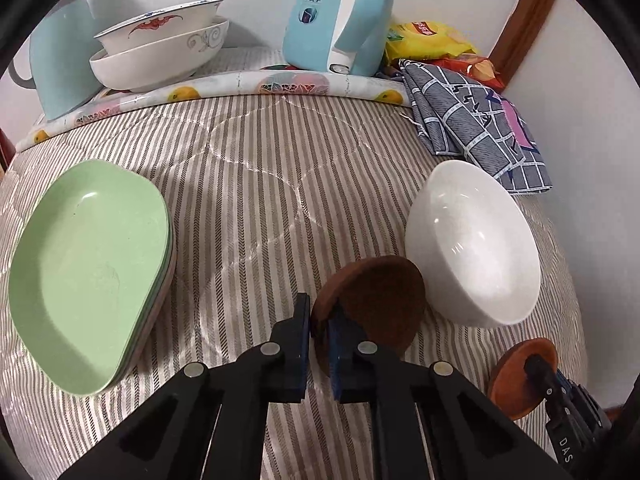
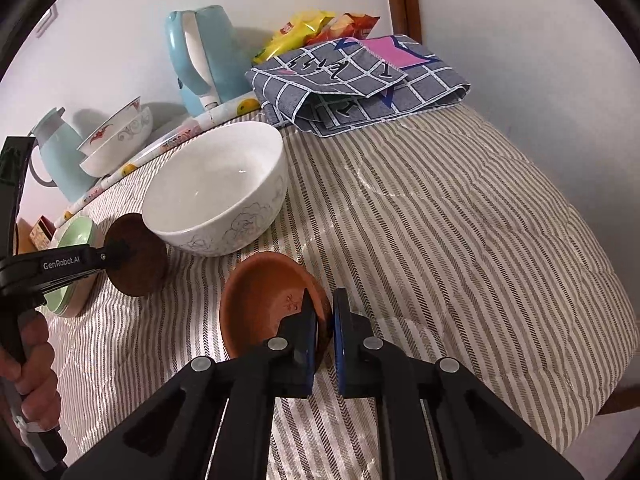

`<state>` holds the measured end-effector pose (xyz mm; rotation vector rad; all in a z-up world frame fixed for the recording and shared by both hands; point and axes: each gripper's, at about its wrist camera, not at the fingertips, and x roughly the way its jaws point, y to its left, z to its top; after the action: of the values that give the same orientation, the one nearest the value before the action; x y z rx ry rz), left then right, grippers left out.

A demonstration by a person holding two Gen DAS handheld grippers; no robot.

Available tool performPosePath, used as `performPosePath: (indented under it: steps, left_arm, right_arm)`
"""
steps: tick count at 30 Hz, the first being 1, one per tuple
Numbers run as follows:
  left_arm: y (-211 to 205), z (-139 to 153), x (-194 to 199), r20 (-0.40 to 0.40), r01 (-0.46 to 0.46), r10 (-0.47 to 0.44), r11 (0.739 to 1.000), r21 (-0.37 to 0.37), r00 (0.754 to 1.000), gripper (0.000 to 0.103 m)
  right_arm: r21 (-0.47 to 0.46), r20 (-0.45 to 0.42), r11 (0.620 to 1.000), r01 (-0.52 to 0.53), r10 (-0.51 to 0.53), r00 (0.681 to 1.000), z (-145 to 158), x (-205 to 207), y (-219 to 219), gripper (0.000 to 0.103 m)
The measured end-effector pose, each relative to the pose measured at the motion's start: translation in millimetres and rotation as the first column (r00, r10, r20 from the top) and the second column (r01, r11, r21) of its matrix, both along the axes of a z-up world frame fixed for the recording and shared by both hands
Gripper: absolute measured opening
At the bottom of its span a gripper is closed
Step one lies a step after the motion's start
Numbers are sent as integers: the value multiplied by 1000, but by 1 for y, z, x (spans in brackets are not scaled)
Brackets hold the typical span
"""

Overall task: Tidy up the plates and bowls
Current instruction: 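Carry the terracotta bowl over the white bowl with the right gripper while the left holds its bowl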

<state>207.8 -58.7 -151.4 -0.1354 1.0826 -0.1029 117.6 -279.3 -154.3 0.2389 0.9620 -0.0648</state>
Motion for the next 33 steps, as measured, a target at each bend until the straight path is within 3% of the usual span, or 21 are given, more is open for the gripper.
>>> performPosePath:
  steps: [8, 18, 23, 33]
  left_arm:
    - [8, 17, -13, 28, -8, 8, 1000, -16, 1000, 8]
    - [18, 44, -24, 75, -9, 11, 999, -32, 997, 8]
    - [22, 51, -28, 85, -8, 10, 999, -32, 996, 8]
    - [44, 64, -23, 105, -37, 40, 999, -31, 994, 8]
  right_arm:
    - [15, 23, 1000, 14, -15, 1000, 13, -12, -3, 8]
    - [19, 92, 1000, 12, -13, 996, 49, -15, 5, 8]
    - [52, 101, 999, 1, -7, 995, 58, -8, 8, 8]
    - [2, 130, 1000, -11, 11, 992, 76, 20, 22, 8]
